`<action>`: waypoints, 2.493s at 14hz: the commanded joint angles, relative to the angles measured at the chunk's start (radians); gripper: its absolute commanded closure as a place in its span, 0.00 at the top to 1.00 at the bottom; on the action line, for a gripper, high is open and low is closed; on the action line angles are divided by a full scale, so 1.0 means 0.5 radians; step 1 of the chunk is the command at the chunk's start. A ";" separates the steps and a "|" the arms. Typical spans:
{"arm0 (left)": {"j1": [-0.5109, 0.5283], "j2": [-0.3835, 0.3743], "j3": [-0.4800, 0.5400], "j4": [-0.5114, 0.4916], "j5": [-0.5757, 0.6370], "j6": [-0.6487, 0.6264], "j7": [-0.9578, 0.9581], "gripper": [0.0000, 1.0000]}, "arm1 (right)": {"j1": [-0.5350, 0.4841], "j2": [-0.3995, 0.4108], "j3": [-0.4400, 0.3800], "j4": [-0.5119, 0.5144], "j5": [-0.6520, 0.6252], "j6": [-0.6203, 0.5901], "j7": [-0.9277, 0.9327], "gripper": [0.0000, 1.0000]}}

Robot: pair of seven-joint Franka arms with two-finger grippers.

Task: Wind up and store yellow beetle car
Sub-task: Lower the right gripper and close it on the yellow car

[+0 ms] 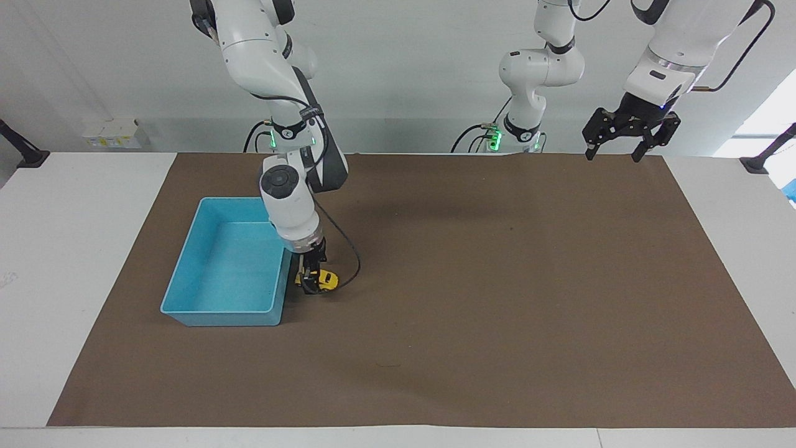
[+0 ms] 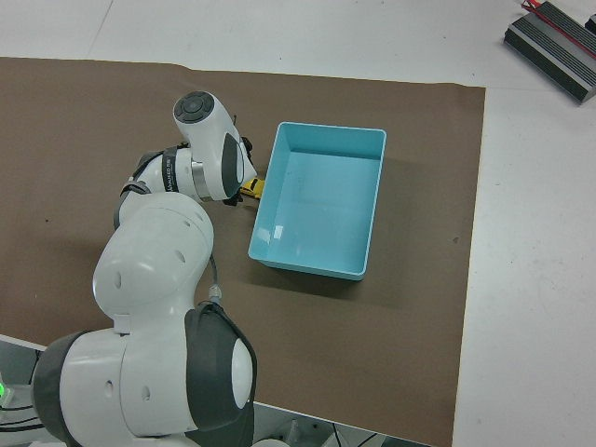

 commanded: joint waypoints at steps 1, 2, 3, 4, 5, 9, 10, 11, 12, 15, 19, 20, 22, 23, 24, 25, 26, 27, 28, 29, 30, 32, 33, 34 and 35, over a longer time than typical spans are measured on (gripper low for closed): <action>0.039 -0.023 -0.015 0.004 -0.014 -0.039 0.028 1.00 | -0.026 0.003 0.010 -0.018 -0.043 0.039 0.044 1.00; 0.039 -0.023 -0.015 0.004 -0.014 -0.039 0.028 1.00 | -0.026 0.000 0.010 -0.018 -0.043 0.033 0.041 1.00; 0.036 -0.023 -0.015 0.004 -0.014 -0.039 0.028 1.00 | -0.026 0.000 0.010 -0.018 -0.043 0.029 0.032 1.00; 0.036 -0.023 -0.015 0.004 -0.014 -0.039 0.028 1.00 | -0.023 0.000 0.010 -0.018 -0.043 0.023 0.029 1.00; 0.036 -0.023 -0.015 0.004 -0.014 -0.039 0.028 1.00 | -0.026 0.000 0.010 -0.018 -0.043 0.014 0.026 0.96; 0.036 -0.023 -0.015 0.004 -0.014 -0.039 0.028 1.00 | -0.023 -0.009 0.013 -0.003 -0.043 -0.059 -0.005 0.39; 0.036 -0.023 -0.015 0.004 -0.014 -0.039 0.028 1.00 | -0.020 -0.012 0.013 0.009 -0.043 -0.063 -0.014 0.20; 0.039 -0.023 -0.015 0.004 -0.014 -0.039 0.028 1.00 | -0.020 -0.015 0.013 0.016 -0.043 -0.078 -0.023 0.02; 0.039 -0.023 -0.015 0.004 -0.014 -0.039 0.028 1.00 | -0.020 -0.021 0.013 0.025 -0.043 -0.093 -0.026 0.00; 0.036 -0.026 -0.015 0.004 -0.014 -0.039 0.028 1.00 | -0.011 -0.052 0.013 0.080 -0.043 -0.191 -0.026 0.00; 0.036 -0.023 -0.015 0.004 -0.014 -0.039 0.028 1.00 | 0.001 -0.116 0.017 0.200 -0.043 -0.369 -0.066 0.00; 0.039 -0.026 -0.015 0.004 -0.014 -0.039 0.028 1.00 | 0.004 -0.138 0.017 0.209 -0.040 -0.400 -0.081 0.00; 0.036 -0.023 -0.015 0.004 -0.014 -0.039 0.028 1.00 | 0.004 -0.193 0.050 0.212 -0.037 -0.452 -0.088 0.00; 0.036 -0.023 -0.015 0.004 -0.014 -0.039 0.028 1.00 | 0.004 -0.218 0.059 0.215 -0.037 -0.492 -0.097 0.00; 0.036 -0.023 -0.015 0.004 -0.014 -0.039 0.028 1.00 | 0.004 -0.242 0.078 0.215 -0.037 -0.522 -0.115 0.00; 0.039 -0.023 -0.015 0.004 -0.014 -0.039 0.028 1.00 | 0.004 -0.270 0.090 0.212 -0.034 -0.550 -0.143 0.00; 0.039 -0.023 -0.015 0.004 -0.014 -0.039 0.028 1.00 | 0.004 -0.300 0.093 0.215 -0.016 -0.581 -0.185 0.00; 0.036 -0.023 -0.015 0.004 -0.014 -0.039 0.028 1.00 | 0.004 -0.331 0.114 0.212 -0.003 -0.587 -0.237 0.00; 0.036 -0.023 -0.015 0.004 -0.014 -0.039 0.028 1.00 | 0.004 -0.346 0.151 0.215 -0.003 -0.615 -0.277 0.00; 0.036 -0.023 -0.015 0.004 -0.014 -0.039 0.028 1.00 | 0.004 -0.359 0.188 0.215 -0.003 -0.627 -0.296 0.00; 0.036 -0.023 -0.015 0.004 -0.014 -0.039 0.028 1.00 | 0.004 -0.359 0.219 0.215 -0.003 -0.624 -0.290 0.00; 0.036 -0.023 -0.015 0.004 -0.014 -0.039 0.028 1.00 | 0.004 -0.365 0.234 0.212 -0.003 -0.633 -0.311 0.00; 0.036 -0.023 -0.015 0.004 -0.014 -0.039 0.028 1.00 | 0.007 -0.371 0.237 0.212 -0.006 -0.655 -0.345 0.00; 0.036 -0.023 -0.015 0.004 -0.014 -0.039 0.028 1.00 | 0.020 -0.374 0.259 0.212 -0.006 -0.667 -0.376 0.00; 0.036 -0.023 -0.015 0.004 -0.014 -0.039 0.028 1.00 | 0.026 -0.377 0.268 0.212 -0.018 -0.697 -0.443 0.00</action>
